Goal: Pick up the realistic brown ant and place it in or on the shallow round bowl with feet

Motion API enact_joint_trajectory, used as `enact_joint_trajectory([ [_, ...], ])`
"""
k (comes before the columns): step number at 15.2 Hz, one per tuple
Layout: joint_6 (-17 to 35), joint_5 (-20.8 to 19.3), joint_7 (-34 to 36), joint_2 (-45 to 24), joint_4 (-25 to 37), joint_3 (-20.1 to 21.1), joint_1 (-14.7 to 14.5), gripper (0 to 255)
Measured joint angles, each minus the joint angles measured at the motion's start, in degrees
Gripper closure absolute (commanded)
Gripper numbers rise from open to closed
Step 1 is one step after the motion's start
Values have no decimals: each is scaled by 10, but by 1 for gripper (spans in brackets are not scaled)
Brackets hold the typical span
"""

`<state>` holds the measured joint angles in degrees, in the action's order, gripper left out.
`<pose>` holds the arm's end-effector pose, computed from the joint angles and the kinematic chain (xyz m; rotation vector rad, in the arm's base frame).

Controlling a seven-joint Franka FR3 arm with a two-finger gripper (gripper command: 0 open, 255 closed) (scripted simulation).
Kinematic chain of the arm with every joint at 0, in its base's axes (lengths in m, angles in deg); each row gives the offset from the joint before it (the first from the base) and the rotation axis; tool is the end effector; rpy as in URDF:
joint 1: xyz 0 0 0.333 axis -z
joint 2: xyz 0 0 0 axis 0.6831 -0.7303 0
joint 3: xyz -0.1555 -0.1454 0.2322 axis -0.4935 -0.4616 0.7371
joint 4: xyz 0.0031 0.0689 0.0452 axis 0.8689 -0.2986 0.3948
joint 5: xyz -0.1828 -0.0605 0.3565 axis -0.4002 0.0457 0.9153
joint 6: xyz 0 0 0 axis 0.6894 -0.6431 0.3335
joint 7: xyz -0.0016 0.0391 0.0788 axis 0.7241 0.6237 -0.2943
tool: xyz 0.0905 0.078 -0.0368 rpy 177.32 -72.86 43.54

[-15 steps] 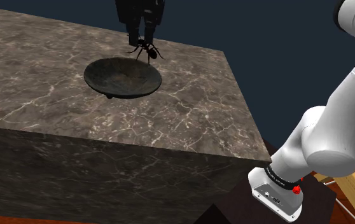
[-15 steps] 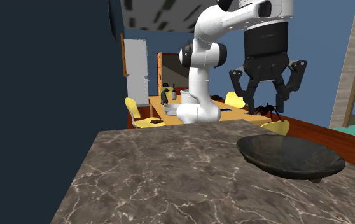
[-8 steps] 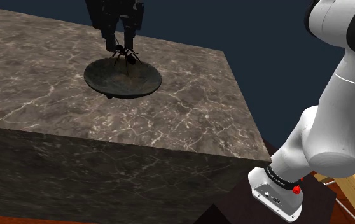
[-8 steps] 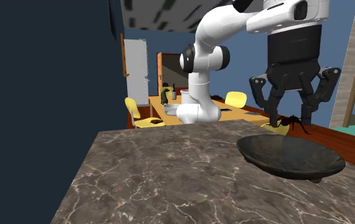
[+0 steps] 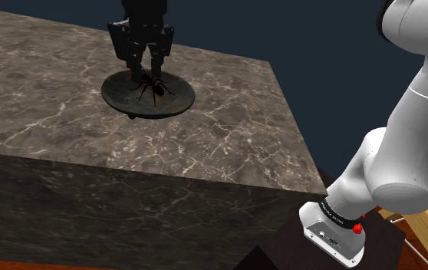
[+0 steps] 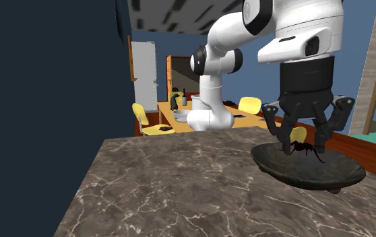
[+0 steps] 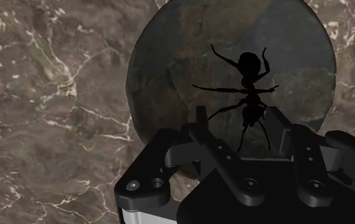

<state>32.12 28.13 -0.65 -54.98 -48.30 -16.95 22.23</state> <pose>0.4896 0.3942 0.5677 -2.9612 -0.5292 0.1605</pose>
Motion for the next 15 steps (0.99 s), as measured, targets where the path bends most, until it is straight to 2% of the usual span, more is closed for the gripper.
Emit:
enact_joint_trajectory([
  [7, 19, 1, -3, 3, -22, 0, 1, 255],
  [8, 19, 1, -3, 3, -22, 0, 1, 0],
  [14, 19, 1, -3, 3, -22, 0, 1, 0],
  [15, 9, -1, -1, -2, -7, 0, 0, 0],
])
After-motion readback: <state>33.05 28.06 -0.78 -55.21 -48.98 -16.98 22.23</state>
